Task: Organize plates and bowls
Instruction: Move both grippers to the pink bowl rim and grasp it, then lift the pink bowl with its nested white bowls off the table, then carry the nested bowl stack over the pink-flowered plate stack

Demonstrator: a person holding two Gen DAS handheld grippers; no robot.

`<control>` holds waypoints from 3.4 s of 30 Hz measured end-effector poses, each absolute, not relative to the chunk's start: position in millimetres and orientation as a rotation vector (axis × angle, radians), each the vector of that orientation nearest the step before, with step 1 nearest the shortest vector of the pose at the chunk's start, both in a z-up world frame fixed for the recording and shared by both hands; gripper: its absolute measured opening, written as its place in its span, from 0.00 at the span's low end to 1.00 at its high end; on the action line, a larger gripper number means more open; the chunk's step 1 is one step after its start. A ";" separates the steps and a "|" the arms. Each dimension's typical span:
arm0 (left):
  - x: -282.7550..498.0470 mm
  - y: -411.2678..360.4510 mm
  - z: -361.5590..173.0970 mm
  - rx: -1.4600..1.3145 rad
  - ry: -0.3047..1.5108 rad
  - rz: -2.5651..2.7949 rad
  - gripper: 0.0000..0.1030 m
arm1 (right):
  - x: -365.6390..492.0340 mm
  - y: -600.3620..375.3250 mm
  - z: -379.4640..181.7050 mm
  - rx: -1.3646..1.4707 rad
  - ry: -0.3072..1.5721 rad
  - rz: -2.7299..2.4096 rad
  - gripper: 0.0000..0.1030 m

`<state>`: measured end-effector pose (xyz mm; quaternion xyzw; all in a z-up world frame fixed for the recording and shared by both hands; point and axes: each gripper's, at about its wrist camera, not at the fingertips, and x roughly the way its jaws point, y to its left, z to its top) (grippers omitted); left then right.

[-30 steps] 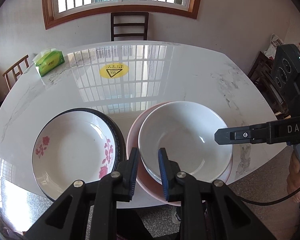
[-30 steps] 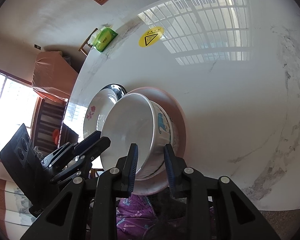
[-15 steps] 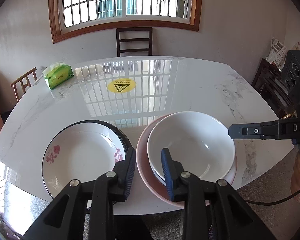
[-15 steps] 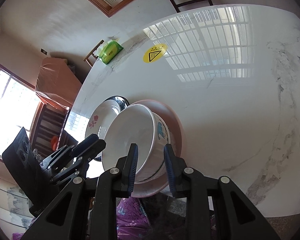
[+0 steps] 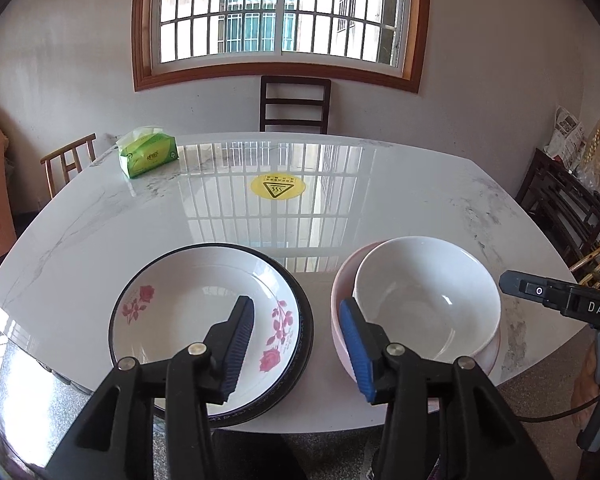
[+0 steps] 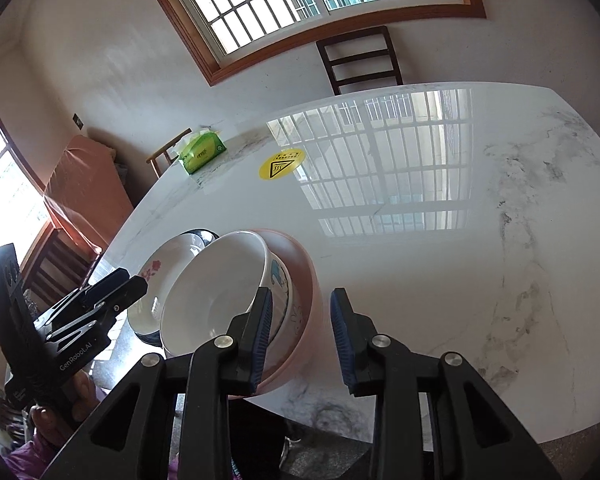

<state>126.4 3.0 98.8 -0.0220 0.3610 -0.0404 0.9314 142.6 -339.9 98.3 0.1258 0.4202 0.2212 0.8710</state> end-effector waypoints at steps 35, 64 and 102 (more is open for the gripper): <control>177.0 8.2 73.8 -0.247 1.229 -0.180 0.47 | 180.1 -342.3 61.1 0.296 1.214 0.516 0.39; 174.1 17.7 43.0 -0.490 1.310 -0.075 0.57 | 203.7 -309.8 65.2 0.093 1.351 0.501 0.16; 153.9 4.6 66.7 -0.442 1.173 -0.159 0.17 | 195.6 -323.9 78.3 0.255 1.281 0.596 0.17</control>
